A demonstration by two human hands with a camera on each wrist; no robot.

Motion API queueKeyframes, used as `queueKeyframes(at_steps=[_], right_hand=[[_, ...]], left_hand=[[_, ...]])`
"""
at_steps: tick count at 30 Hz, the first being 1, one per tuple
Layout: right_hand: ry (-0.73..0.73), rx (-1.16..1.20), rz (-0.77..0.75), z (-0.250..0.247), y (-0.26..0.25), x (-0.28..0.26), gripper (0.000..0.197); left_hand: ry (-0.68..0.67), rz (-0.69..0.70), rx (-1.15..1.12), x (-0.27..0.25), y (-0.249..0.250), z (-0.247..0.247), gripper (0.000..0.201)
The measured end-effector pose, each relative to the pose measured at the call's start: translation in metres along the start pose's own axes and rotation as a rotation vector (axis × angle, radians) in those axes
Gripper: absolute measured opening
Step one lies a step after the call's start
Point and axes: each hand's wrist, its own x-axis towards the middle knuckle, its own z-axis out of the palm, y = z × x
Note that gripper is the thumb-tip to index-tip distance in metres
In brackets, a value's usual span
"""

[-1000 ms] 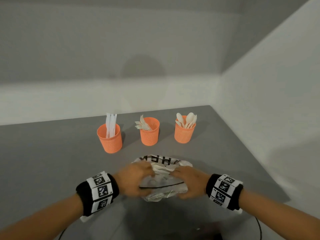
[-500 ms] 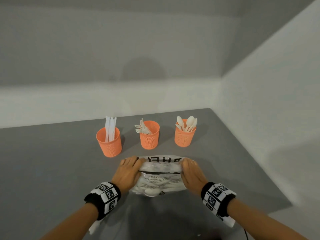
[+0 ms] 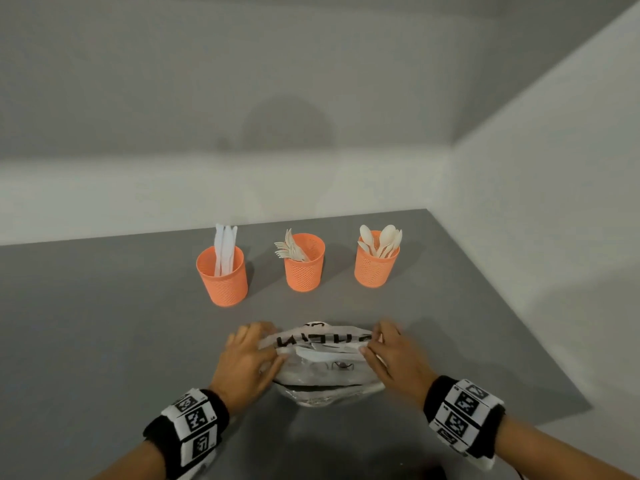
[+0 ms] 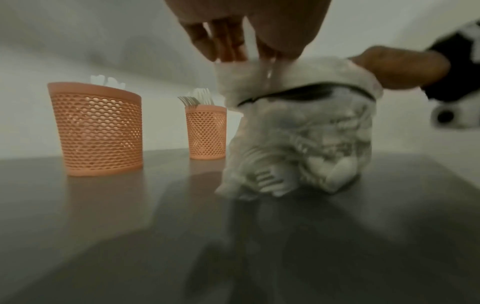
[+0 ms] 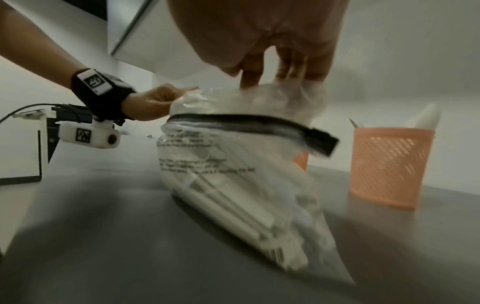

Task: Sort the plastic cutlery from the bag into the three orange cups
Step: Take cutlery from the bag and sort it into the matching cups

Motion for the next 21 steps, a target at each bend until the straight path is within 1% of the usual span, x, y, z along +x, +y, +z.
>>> queueKeyframes(at_steps=[1, 2, 3, 4, 5, 6, 7, 8, 9, 11, 13, 16, 18, 19, 20, 21], right_hand=[[-0.025, -0.073, 0.034, -0.005, -0.006, 0.007, 0.051], [-0.046, -0.157, 0.073, -0.008, -0.013, 0.012, 0.043], [-0.107, -0.177, 0.121, -0.009, -0.017, 0.016, 0.032], [-0.186, -0.156, 0.175, -0.010, -0.020, 0.021, 0.023], [-0.284, -0.108, 0.252, -0.008, -0.019, 0.023, 0.024], [-0.399, -0.031, 0.341, -0.006, -0.018, 0.024, 0.035], [-0.466, 0.038, 0.402, -0.004, -0.017, 0.025, 0.047], [-0.448, 0.059, 0.428, -0.003, -0.016, 0.027, 0.055], [-0.383, 0.062, 0.433, -0.002, -0.014, 0.028, 0.060], [-0.302, 0.044, 0.439, 0.001, -0.011, 0.030, 0.066], [-0.297, -0.007, 0.450, -0.001, -0.009, 0.028, 0.066], [-0.199, -0.235, 0.359, -0.008, -0.013, 0.029, 0.056], [-0.135, -0.321, 0.226, -0.015, -0.020, 0.032, 0.044], [-0.146, -0.299, 0.149, -0.018, -0.025, 0.033, 0.037], [-0.197, -0.219, 0.097, -0.020, -0.030, 0.035, 0.030], [-0.279, -0.140, 0.091, -0.020, -0.032, 0.038, 0.026]], left_hand=[[-0.013, -0.103, 0.004, 0.004, 0.004, 0.001, 0.026], [-0.051, -0.217, -0.019, 0.008, 0.008, 0.004, 0.015], [-0.114, -0.322, -0.062, 0.012, 0.011, 0.005, 0.014], [-0.217, -0.410, -0.135, 0.015, 0.013, 0.006, 0.026], [-0.324, -0.476, -0.226, 0.017, 0.015, 0.007, 0.038], [-0.410, -0.512, -0.272, 0.020, 0.016, 0.006, 0.048], [-0.448, -0.514, -0.278, 0.024, 0.019, 0.003, 0.055], [-0.439, -0.507, -0.274, 0.028, 0.021, 0.000, 0.059], [-0.407, -0.492, -0.272, 0.033, 0.024, -0.002, 0.061], [-0.365, -0.454, -0.267, 0.044, 0.029, -0.004, 0.067], [-0.350, -0.431, -0.285, 0.053, 0.030, -0.003, 0.070], [-0.349, -0.412, -0.320, 0.059, 0.032, -0.002, 0.070], [-0.364, -0.393, -0.302, 0.060, 0.030, 0.000, 0.072], [-0.371, -0.378, -0.289, 0.060, 0.029, 0.001, 0.072], [-0.376, -0.362, -0.277, 0.060, 0.028, 0.001, 0.073], [-0.380, -0.346, -0.267, 0.059, 0.027, 0.001, 0.073]])
